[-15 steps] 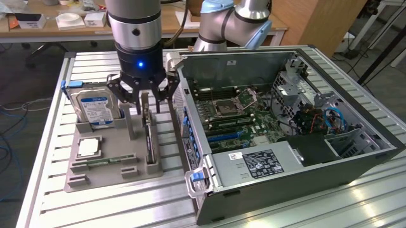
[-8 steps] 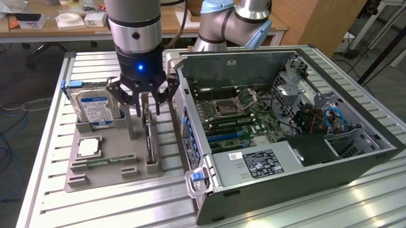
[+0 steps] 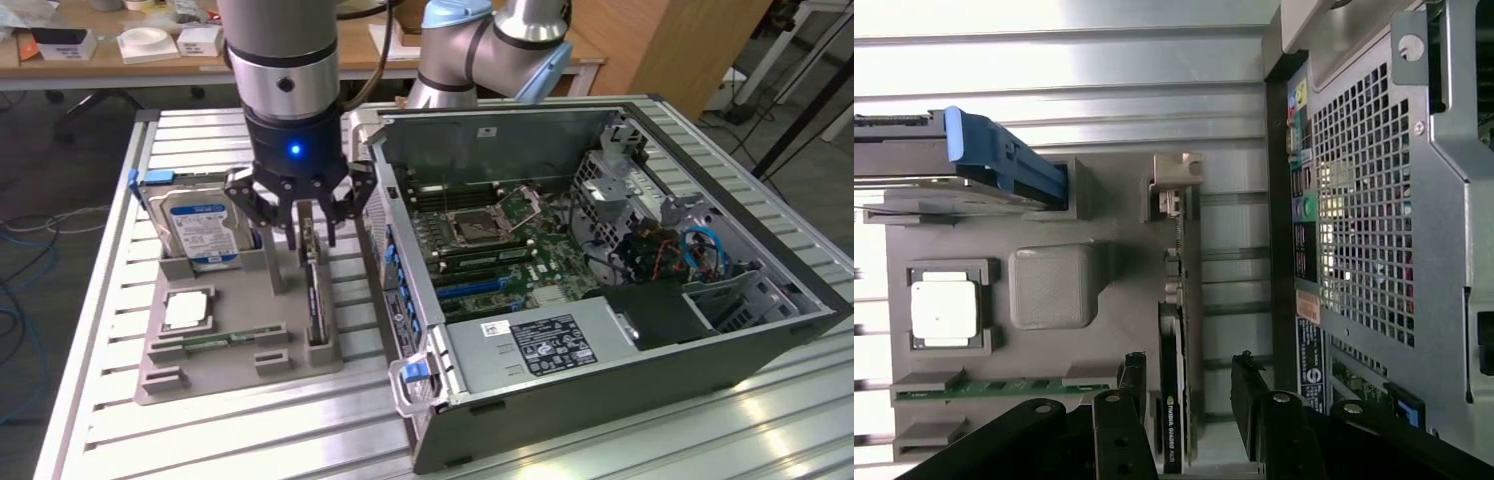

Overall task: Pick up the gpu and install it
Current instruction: 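Pick up the gpu and move the gpu toward the slot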

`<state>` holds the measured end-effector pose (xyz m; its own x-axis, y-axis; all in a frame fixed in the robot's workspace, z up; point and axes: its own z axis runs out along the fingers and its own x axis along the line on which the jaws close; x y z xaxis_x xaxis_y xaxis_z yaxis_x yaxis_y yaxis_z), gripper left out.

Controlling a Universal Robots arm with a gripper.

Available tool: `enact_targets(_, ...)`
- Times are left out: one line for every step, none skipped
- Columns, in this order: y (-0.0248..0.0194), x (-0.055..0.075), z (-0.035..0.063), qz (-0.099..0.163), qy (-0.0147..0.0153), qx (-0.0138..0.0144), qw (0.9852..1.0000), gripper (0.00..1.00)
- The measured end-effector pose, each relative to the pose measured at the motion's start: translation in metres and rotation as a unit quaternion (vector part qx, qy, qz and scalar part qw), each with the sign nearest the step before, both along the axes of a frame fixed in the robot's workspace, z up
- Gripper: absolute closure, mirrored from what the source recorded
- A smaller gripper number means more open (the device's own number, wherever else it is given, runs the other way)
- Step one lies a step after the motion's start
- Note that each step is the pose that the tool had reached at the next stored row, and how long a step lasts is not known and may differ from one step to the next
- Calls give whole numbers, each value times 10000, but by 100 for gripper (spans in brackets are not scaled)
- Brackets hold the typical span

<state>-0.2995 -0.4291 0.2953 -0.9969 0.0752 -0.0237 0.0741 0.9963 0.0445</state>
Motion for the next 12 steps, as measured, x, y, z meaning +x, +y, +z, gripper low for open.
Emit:
enact_targets(0, -1, -7, 0, 0, 0, 10000, 53)
enact_targets(0, -2, -14, 0, 0, 0, 10000, 53)
enact_targets(0, -3, -21, 0, 0, 0, 10000, 53)
enact_targets(0, -4, -29, 0, 0, 0, 10000, 53)
enact_targets(0, -5, -37, 0, 0, 0, 10000, 53)
enact_targets(-1, -7, -43, 0, 0, 0, 10000, 53)
enact_targets(-1, -8, -49, 0, 0, 0, 10000, 53)
enact_targets(-1, -9, -55, 0, 0, 0, 10000, 53)
enact_targets(-1, -9, -59, 0, 1, 0, 10000, 53)
enact_targets(-1, -9, -63, 0, 1, -1, 10000, 53)
enact_targets(-1, -10, -66, 0, 1, -1, 10000, 53)
enact_targets(-1, -10, -68, 0, 1, -1, 10000, 53)
